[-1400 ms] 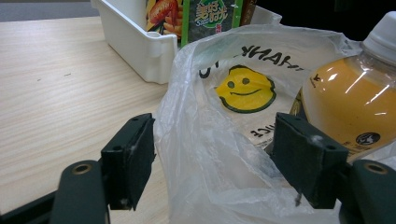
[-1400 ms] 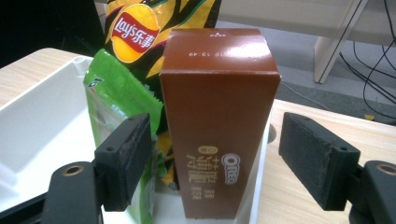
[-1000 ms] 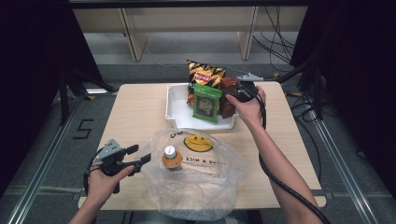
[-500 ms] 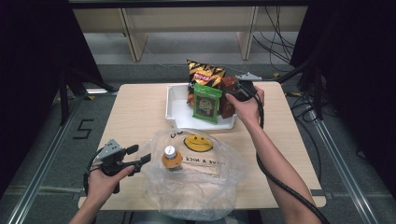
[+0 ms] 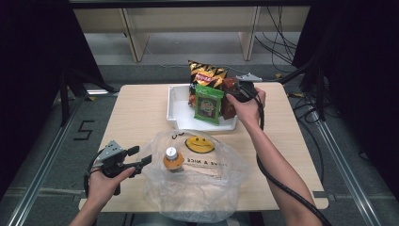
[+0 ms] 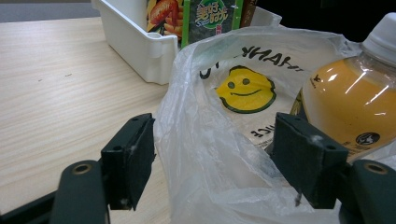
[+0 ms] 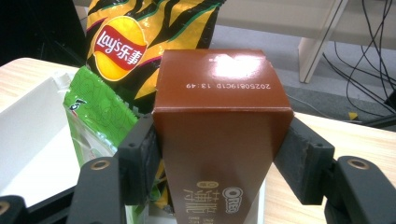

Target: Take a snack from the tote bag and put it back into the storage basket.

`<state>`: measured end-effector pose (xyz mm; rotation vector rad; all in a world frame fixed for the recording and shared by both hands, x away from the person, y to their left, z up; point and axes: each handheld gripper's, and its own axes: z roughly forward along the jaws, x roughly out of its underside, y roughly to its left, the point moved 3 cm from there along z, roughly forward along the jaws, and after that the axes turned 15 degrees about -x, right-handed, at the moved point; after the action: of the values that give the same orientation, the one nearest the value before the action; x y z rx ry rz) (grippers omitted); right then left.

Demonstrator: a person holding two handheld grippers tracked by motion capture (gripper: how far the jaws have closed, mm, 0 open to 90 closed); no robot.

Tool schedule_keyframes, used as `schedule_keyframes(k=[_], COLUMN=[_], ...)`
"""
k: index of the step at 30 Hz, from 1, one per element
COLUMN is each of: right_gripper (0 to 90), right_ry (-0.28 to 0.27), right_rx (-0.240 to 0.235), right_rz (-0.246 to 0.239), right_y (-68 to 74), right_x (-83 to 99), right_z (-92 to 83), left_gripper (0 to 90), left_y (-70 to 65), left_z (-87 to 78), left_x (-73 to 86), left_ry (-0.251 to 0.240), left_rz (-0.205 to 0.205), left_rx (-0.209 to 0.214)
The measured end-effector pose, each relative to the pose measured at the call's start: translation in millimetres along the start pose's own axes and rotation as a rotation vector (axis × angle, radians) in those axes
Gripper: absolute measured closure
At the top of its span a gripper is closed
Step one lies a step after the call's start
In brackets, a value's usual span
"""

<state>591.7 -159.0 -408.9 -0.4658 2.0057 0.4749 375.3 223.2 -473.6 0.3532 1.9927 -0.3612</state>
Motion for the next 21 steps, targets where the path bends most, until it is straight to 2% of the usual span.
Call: schedule_keyframes(k=[2, 3, 5, 7, 8, 11, 12, 13, 15, 21], right_gripper=[38.3, 38.3, 38.3, 38.3, 38.3, 38.3, 38.3, 38.3, 38.3, 38.3], right_ry=[-0.004, -0.009, -0.008, -0.01, -0.007, -0.016, -0.013, -0.009, -0.014, -0.015], right_rx=[0.01, 0.015, 0.026, 0.031, 0.035, 0.056, 0.051, 0.065, 0.065, 0.083], right_rz=[0.008, 0.027, 0.013, 0.04, 0.024, 0.057, 0.029, 0.06, 0.035, 0.081], right_y=[0.1, 1.5, 0.9, 3.0, 2.6, 7.2, 4.9, 8.2, 6.7, 10.9], right_x=[0.4, 0.6, 0.6, 0.8, 0.4, 1.0, 0.6, 1.0, 0.9, 1.1], right_z=[-0.4, -0.7, -1.2, -1.6, -1.8, -1.8, -2.1, -2.6, -2.4, -3.8], left_gripper=[29.7, 29.7, 29.7, 29.7, 29.7, 29.7, 29.7, 29.7, 29.7, 29.7], left_y=[0.0, -0.1, 0.0, 0.0, 0.0, -0.2, -0.1, -0.1, -0.1, 0.5], left_z=[0.0, 0.0, 0.0, -0.1, 0.0, -0.1, -0.2, -0.2, -0.2, -1.0], left_x=[0.0, 0.0, 0.0, -0.1, 0.0, 0.0, -0.1, -0.1, -0.1, -0.6], left_ry=[0.0, 0.0, 0.0, 0.0, 0.0, -0.001, -0.001, -0.001, -0.001, -0.001], left_rz=[0.0, 0.0, 0.0, 0.0, 0.0, 0.0, 0.0, -0.001, 0.0, 0.008], left_rx=[0.0, 0.0, 0.0, 0.0, 0.0, 0.0, 0.0, 0.002, -0.001, -0.004])
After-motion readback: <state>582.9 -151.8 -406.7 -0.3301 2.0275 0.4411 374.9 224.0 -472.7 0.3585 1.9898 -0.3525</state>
